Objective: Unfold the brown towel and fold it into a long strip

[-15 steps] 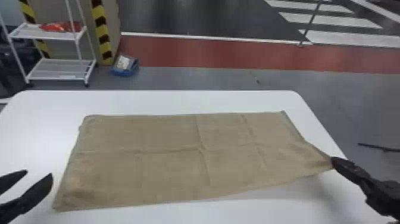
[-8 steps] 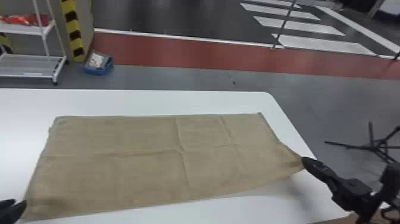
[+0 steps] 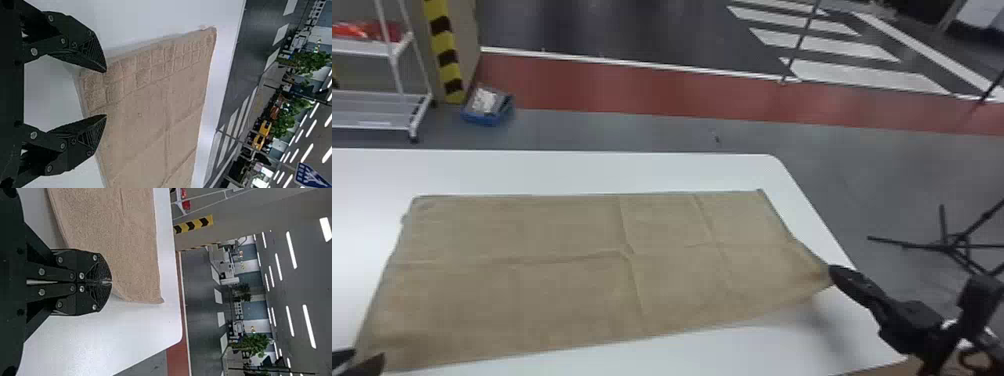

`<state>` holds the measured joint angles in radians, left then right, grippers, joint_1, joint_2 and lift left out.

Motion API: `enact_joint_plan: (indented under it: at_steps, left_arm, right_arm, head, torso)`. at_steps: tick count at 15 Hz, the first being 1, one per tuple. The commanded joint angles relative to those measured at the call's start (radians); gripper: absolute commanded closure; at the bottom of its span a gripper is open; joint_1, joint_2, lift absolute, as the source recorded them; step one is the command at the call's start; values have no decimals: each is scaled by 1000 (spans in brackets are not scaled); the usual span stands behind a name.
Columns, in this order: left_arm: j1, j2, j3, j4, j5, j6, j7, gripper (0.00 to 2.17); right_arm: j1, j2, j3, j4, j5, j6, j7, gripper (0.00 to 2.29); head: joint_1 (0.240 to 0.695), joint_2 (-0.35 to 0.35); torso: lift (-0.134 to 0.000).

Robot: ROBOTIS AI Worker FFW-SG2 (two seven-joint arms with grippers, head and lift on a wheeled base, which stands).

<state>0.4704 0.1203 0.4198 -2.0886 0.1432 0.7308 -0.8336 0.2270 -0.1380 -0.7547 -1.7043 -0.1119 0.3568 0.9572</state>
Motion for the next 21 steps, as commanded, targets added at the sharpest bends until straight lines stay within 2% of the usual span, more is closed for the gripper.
enact_joint_plan:
  at_steps: [1, 6, 9, 15, 17, 18, 19, 21]
  left_arm:
    - [2, 2, -12, 22, -27, -53, 10, 566]
    - [24, 4, -16, 53, -56, -192, 37, 583]
    - [28, 9, -19, 67, -90, -204, 39, 583]
    - [34, 9, -27, 65, -102, -201, 31, 586]
    - [33, 10, -41, 71, -123, -201, 61, 1106]
    - [33, 10, -39, 71, -119, -198, 61, 1254]
    - [34, 10, -41, 65, -109, -198, 65, 1615]
    - [39, 10, -33, 35, -94, -185, 64, 1767]
  right_arm:
    - [0, 0, 3, -1, 0, 1, 0, 1683]
    - [0, 0, -8, -5, -29, 20, 14, 1683]
    - [0, 0, -17, -6, -34, 26, 17, 1683]
    - [2, 0, -20, -8, -48, 41, 21, 1683]
    - [0, 0, -26, -12, -55, 54, 26, 1683]
    - [0, 0, -28, -14, -55, 57, 26, 1683]
    - [0, 0, -32, -17, -55, 63, 26, 1683]
    - [2, 0, -48, -28, -60, 72, 29, 1683]
  head:
    - [695, -271]
    - [695, -258]
    - [695, -246]
    - [695, -253]
    - [695, -251]
    - [695, -249]
    - [695, -246]
    - [695, -250]
  torso:
    - [-123]
    - [-123]
    - [-123]
    - [-123]
    - [-123]
    - [-123]
    - [-123]
    - [-123]
